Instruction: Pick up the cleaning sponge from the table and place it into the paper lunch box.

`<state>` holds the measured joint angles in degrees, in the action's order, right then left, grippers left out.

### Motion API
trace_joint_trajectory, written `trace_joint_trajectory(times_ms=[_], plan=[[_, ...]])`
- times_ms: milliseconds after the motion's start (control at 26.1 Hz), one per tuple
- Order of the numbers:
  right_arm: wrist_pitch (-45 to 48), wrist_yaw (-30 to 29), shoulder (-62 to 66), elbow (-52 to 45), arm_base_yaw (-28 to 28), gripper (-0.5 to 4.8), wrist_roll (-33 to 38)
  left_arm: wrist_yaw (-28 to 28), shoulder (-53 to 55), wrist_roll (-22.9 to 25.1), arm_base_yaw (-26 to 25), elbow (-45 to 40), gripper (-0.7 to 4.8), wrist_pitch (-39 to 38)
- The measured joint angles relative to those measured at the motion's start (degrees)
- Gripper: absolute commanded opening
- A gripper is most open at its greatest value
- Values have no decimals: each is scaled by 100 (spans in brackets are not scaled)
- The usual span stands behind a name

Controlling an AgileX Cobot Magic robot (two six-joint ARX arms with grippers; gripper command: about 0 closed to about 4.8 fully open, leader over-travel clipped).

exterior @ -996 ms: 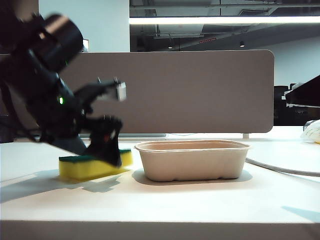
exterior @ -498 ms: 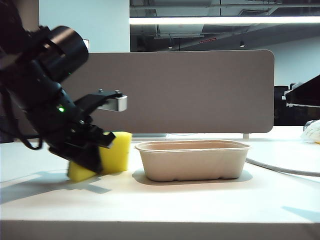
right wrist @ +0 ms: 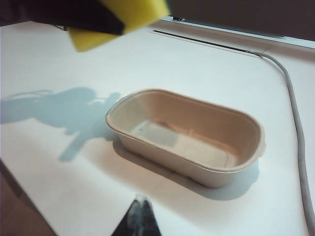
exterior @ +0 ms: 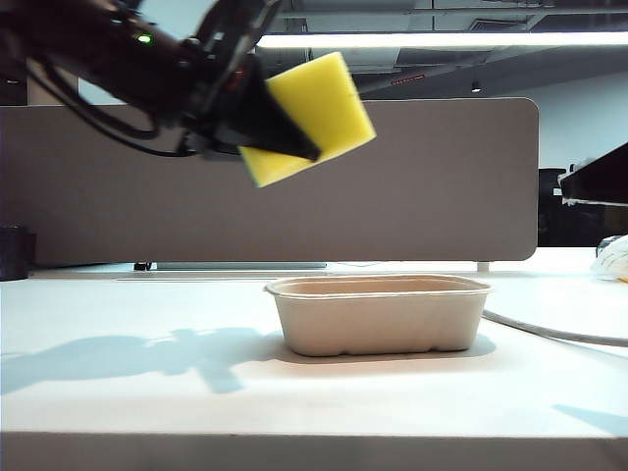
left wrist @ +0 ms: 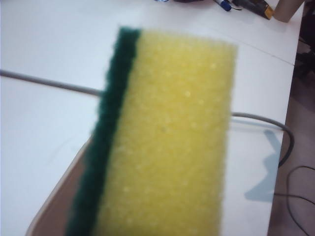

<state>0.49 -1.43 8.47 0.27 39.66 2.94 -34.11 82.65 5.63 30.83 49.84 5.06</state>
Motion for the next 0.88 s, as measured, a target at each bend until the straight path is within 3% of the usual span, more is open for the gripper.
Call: trace_joint_trajectory(times_ms=[115, 192, 268, 307, 345, 498, 690, 728, 767, 805, 843, 882], plan=[[2, 4, -4, 0, 0, -5, 0, -20, 376, -13, 197, 345, 69, 20], [0, 7, -4, 0, 0, -5, 0, -9, 590, -17, 367, 396, 146, 26], [0, 13, -4, 0, 0, -5, 0, 280, 826, -11, 527, 420, 277, 52], [0, 13, -4, 0, 0, -5, 0, 385, 907, -11, 564, 424, 437, 77], [0, 13, -4, 2, 0, -5, 0, 538, 1045, -9, 584, 417, 479, 52], [0, 15, -9, 0, 0, -5, 0, 1104, 1043, -94, 560, 422, 479, 57], [0, 15, -9, 0, 0, -5, 0, 1222, 951, -195, 546, 466, 479, 155], [0, 15, -11, 0, 0, -5, 0, 1145, 841, -280, 546, 468, 368, 129], [0, 15, -9, 0, 0, -5, 0, 1088, 737, -317, 546, 468, 152, 109], [2, 15, -11, 0, 0, -5, 0, 1051, 627, -339, 544, 468, -24, 90], [0, 15, -9, 0, 0, -5, 0, 1025, 450, -378, 544, 468, 20, 44], [0, 15, -11, 0, 0, -5, 0, 1023, 286, -391, 544, 468, -1, -4]])
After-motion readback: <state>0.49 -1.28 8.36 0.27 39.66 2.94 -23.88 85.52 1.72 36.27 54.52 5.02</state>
